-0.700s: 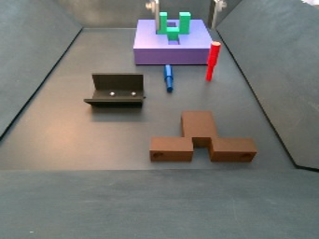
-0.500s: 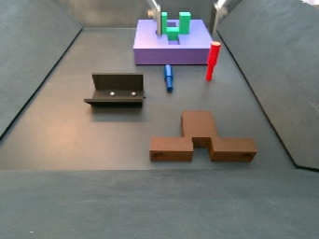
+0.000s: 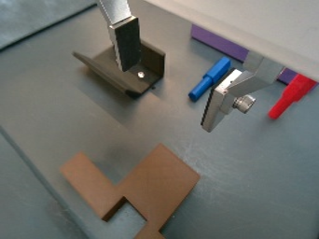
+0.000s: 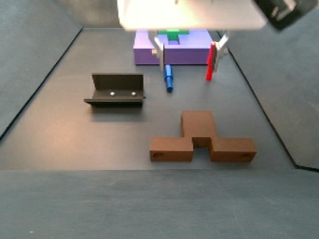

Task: Pick up the brown object. Move up. Place the brown object on the fixture. Regrasp the brown object. Move to above the board. Insert the brown object.
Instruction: Pick up the brown object.

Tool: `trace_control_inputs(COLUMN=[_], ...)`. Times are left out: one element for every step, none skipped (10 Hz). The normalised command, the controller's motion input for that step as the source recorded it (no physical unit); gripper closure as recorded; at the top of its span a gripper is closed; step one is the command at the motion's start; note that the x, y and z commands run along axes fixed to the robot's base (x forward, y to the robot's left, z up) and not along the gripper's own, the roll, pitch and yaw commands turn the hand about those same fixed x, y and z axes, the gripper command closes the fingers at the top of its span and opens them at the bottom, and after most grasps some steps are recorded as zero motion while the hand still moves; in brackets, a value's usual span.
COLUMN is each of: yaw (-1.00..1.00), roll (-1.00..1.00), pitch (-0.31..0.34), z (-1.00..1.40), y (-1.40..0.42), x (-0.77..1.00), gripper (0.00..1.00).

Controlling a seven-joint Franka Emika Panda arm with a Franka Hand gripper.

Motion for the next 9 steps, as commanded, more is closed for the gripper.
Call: trace_control_inputs(yaw=[-0.13,-0.03,0.00,-0.04,-0.04,-0.03,0.00,-0.06,-0.09], roll=[-0.09,-0.12,-0.19,-0.12,-0.16,-0.23,-0.18,-0.16,-0.17], pitch=[-0.069,-0.041,-0.057,-0.060,-0.079,-0.040,-0.037,-0.014,-0.041], z=[-0.97,-0.93,-0.68,-0.69,-0.73,-0.57,-0.45,-0.24,-0.15], y=[0.00,0.07,0.05,0.05,0.09,0.13,0.18,0.16,0.12], x=[-0.05,-0.08,-0.06,-0.04,-0.01,0.00,-0.10,-0.28,-0.33], gripper=[0.00,0.00,0.00,0.00,0.00,0.00,0.00,0.00,0.00])
